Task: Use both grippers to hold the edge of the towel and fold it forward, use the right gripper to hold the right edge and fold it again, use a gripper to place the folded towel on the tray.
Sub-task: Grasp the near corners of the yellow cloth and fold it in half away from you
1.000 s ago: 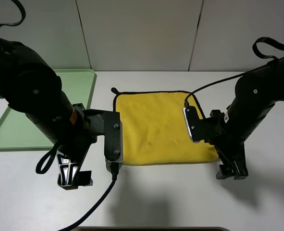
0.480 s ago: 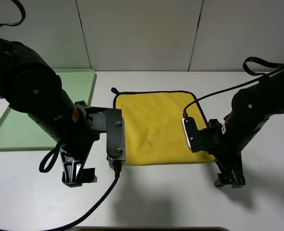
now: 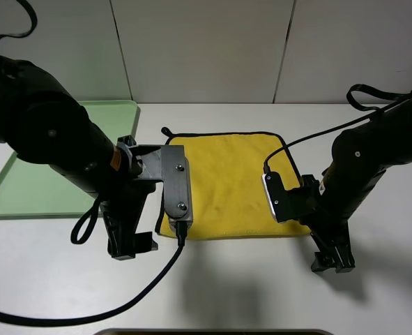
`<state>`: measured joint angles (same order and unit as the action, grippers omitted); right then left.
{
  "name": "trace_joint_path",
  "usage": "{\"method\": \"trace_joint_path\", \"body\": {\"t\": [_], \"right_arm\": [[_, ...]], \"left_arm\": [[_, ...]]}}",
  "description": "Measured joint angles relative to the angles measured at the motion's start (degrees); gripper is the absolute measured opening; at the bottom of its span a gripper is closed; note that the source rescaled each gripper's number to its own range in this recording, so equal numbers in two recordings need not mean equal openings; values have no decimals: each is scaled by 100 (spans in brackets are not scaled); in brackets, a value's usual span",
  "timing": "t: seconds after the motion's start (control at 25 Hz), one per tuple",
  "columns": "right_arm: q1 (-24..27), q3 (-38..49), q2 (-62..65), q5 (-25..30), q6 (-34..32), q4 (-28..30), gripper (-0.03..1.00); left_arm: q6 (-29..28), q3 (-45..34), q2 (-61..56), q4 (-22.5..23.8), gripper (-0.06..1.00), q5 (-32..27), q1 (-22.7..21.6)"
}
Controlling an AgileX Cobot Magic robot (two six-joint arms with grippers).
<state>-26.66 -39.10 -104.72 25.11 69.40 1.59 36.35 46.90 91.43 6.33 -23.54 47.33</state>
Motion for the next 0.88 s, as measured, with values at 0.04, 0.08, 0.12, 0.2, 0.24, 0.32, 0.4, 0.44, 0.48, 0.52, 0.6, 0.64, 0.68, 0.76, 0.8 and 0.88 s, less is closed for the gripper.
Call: {"method": "trace_joint_path", "body": {"t": [0.04, 0.08, 0.12, 0.2, 0.24, 0.32, 0.4, 0.44, 0.48, 0.52, 0.6, 0.64, 0.68, 0.76, 0.8, 0.88], "right_arm": [[0, 0, 0, 0, 5, -5, 100], [0, 0, 0, 0, 17, -5, 100], [0, 0, 0, 0, 40, -11, 100], [0, 0, 0, 0, 81, -22, 100], [0, 0, 0, 0, 88, -22, 100], [0, 0, 0, 0, 96, -22, 100], [0, 0, 0, 0, 101, -26, 100], [0, 0, 0, 0, 101, -26, 100], [0, 0, 0, 0, 101, -26, 100], [0, 0, 0, 0, 101, -26, 100], [0, 0, 0, 0, 101, -26, 100], [0, 0, 0, 0, 101, -26, 100], [0, 0, 0, 0, 101, -28, 100], [0, 0, 0, 0, 101, -28, 100], [0, 0, 0, 0, 101, -28, 100], [0, 0, 0, 0, 101, -28, 100]], "left_arm": [[0, 0, 0, 0, 98, 71, 0], [0, 0, 0, 0, 98, 151, 0], [0, 0, 0, 0, 98, 214, 0], [0, 5, 20, 0, 98, 348, 0], [0, 52, 64, -7, 98, 349, 0], [0, 207, 275, -22, 98, 305, 0], [0, 450, 554, -131, 97, 203, 0], [0, 613, 714, -206, 97, 136, 0], [4, 790, 871, -307, 96, 64, 0], [4, 971, 989, -376, 96, 10, 0], [4, 1294, 1237, -461, 95, -142, 0], [4, 1461, 1345, -517, 95, -223, 0], [4, 1586, 1428, -587, 95, -281, 0], [4, 1821, 1599, -743, 95, -370, 0], [32, 1898, 1661, -826, 95, -385, 0], [161, 1971, 1804, -974, 95, -426, 0]]}}
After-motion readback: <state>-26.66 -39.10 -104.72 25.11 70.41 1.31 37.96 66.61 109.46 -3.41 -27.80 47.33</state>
